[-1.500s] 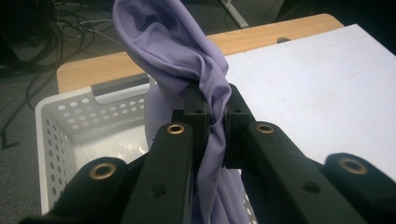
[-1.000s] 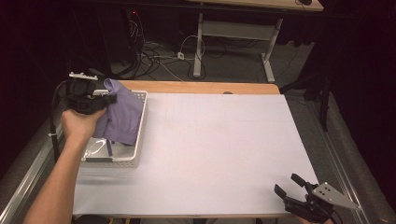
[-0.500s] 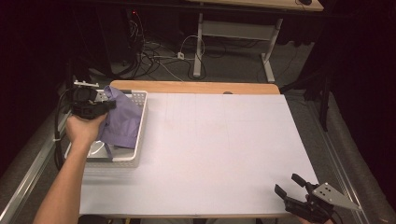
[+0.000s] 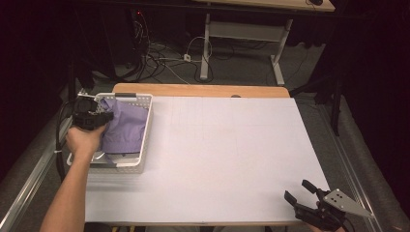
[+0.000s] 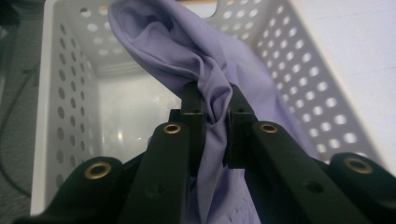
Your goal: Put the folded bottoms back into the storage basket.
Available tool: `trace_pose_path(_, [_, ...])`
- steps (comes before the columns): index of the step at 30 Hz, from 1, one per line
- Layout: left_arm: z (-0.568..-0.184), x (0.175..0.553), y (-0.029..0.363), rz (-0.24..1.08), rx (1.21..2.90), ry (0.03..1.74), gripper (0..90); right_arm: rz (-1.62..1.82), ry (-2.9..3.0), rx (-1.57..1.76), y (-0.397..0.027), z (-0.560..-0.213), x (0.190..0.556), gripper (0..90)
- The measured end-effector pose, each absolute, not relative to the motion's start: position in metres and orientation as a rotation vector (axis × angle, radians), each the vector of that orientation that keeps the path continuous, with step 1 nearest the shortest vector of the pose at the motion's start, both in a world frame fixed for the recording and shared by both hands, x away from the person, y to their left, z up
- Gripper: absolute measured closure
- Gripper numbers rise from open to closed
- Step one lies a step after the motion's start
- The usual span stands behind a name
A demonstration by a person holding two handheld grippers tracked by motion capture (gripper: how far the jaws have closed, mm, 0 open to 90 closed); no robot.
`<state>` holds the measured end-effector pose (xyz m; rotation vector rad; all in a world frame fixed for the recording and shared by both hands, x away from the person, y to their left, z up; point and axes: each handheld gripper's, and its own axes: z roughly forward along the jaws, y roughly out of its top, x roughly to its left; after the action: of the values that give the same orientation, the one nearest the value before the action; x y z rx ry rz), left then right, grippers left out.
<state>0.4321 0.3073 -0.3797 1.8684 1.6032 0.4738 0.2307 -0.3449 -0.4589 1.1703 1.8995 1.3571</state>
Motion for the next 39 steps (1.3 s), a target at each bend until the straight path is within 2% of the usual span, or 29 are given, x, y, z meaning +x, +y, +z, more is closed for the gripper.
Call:
trace_pose_path(15, [-0.396, 0.439, 0.300, 0.482, 1.897, 1.636, 75.8, 1.356, 1.895, 1.165, -0.345, -0.458, 0.229, 22.1])
trace_pose_path(20, [-0.404, 0.445, 0.298, 0.490, 1.945, 1.663, 66.6, 1.354, 1.896, 1.168, -0.345, -0.459, 0.230, 22.1])
trace_pose_path(23, [-0.405, 0.446, 0.298, 0.490, 1.933, 1.682, 56.3, 1.353, 1.898, 1.169, -0.345, -0.459, 0.230, 22.1])
trace_pose_path(26, [-0.402, 0.444, 0.297, 0.508, 1.919, 1.669, 49.8, 1.352, 1.899, 1.170, -0.345, -0.459, 0.230, 22.1])
trace_pose_path(33, [-0.385, 0.434, 0.293, 0.560, 1.913, 1.595, 41.4, 1.351, 1.898, 1.169, -0.344, -0.459, 0.230, 22.1])
trace_pose_path(39, [-0.369, 0.424, 0.289, 0.583, 1.892, 1.500, 38.2, 1.351, 1.897, 1.170, -0.345, -0.459, 0.230, 22.1])
